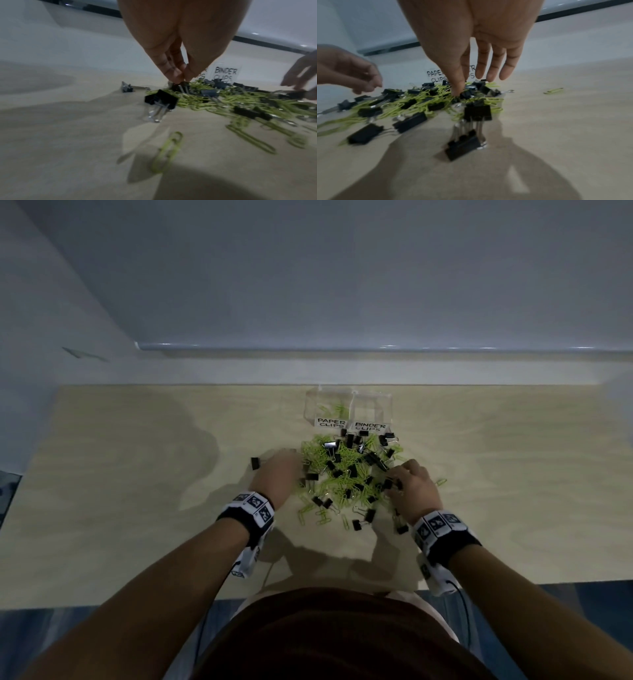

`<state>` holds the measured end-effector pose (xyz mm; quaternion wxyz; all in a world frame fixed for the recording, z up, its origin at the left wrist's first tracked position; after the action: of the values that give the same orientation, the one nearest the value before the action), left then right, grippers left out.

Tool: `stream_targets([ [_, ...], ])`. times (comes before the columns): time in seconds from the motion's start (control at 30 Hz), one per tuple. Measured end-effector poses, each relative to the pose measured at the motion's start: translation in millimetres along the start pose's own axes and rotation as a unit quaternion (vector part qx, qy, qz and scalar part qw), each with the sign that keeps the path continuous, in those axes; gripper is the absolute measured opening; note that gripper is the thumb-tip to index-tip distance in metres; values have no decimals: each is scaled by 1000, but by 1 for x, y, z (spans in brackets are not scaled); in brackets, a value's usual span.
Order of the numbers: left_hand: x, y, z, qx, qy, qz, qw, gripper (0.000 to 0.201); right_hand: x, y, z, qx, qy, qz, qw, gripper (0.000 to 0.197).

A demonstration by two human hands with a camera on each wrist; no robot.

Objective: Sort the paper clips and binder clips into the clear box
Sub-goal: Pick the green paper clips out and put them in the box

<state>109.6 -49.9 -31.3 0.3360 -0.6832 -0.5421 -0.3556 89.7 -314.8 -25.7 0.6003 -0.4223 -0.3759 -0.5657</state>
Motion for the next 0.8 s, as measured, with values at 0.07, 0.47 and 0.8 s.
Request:
stream_targets([
  [0.07,-8,-7,-18,-36,-9,20,999,16,-3,-3,15,59,-7,-9,998,24],
  [0.47,-45,-22,-44,-57,22,118,991,26,-43,-7,75,143,-31,100,984,23],
  [0.8,-24,-27,-19,-59,-30,66,996,29,-21,-17,65,222,-16,43,974,21],
])
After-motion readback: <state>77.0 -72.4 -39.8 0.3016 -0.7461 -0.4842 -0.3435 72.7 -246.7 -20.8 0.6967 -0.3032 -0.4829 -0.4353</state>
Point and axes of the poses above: each hand's wrist, its own y-axis towards the middle knuckle, its own x-axis out of the back of the hand, z = x × y, the point moved 6 cm from there along y, towards the middle knuckle, and after that the axes turned 6 degrees about -z, right-handed, at the moved point
